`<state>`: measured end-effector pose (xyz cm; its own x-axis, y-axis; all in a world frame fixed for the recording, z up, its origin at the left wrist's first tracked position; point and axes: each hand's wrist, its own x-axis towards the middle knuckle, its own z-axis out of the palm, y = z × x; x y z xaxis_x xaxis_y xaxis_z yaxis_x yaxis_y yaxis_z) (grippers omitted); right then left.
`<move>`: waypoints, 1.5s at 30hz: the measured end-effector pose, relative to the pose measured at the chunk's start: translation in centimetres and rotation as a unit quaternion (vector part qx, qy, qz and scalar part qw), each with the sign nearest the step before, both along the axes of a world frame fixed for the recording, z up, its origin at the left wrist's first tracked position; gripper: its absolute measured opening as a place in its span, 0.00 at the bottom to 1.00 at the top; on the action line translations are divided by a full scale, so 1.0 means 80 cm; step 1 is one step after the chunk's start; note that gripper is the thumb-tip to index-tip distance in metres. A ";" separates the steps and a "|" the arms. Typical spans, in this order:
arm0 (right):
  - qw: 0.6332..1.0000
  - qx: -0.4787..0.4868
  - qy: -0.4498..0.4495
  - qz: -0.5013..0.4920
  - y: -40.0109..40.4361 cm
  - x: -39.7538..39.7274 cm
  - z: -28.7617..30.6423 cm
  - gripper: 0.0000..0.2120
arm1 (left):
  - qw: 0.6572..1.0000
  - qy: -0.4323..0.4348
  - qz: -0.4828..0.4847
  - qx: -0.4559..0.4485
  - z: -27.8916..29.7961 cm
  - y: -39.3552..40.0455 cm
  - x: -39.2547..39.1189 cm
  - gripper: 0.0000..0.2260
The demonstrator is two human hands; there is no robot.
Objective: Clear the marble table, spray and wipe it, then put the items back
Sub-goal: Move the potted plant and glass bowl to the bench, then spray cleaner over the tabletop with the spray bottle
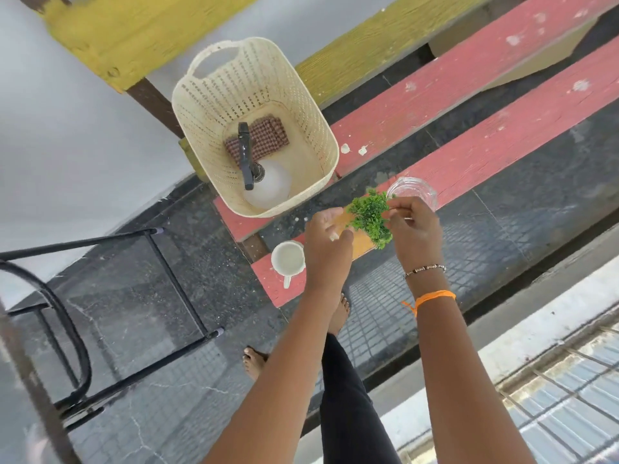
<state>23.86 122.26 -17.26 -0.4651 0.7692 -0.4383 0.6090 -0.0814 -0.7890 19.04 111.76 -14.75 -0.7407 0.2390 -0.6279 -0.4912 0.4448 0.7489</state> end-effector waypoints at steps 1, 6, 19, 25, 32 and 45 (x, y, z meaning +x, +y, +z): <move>1.000 0.009 0.020 0.011 -0.002 -0.009 0.008 0.09 | 1.000 -0.002 0.017 0.005 0.003 -0.007 0.000 0.14; 0.980 0.009 0.099 0.173 -0.047 -0.091 0.040 0.08 | 0.989 0.016 0.145 -0.029 0.028 -0.073 -0.036 0.09; 0.912 0.010 -0.034 0.408 -0.090 -0.233 -0.022 0.35 | 0.977 0.003 0.210 -0.034 0.049 -0.148 -0.072 0.10; 0.924 0.026 0.019 0.381 -0.104 -0.226 -0.023 0.27 | 0.974 0.004 0.227 -0.022 0.059 -0.175 -0.069 0.10; 0.922 0.105 0.188 0.321 -0.159 -0.208 0.058 0.31 | 0.968 0.048 0.247 0.008 0.103 -0.232 -0.061 0.08; 0.812 0.105 0.337 0.465 -0.445 -0.086 0.250 0.27 | 0.918 0.161 0.355 0.075 0.230 -0.492 0.045 0.08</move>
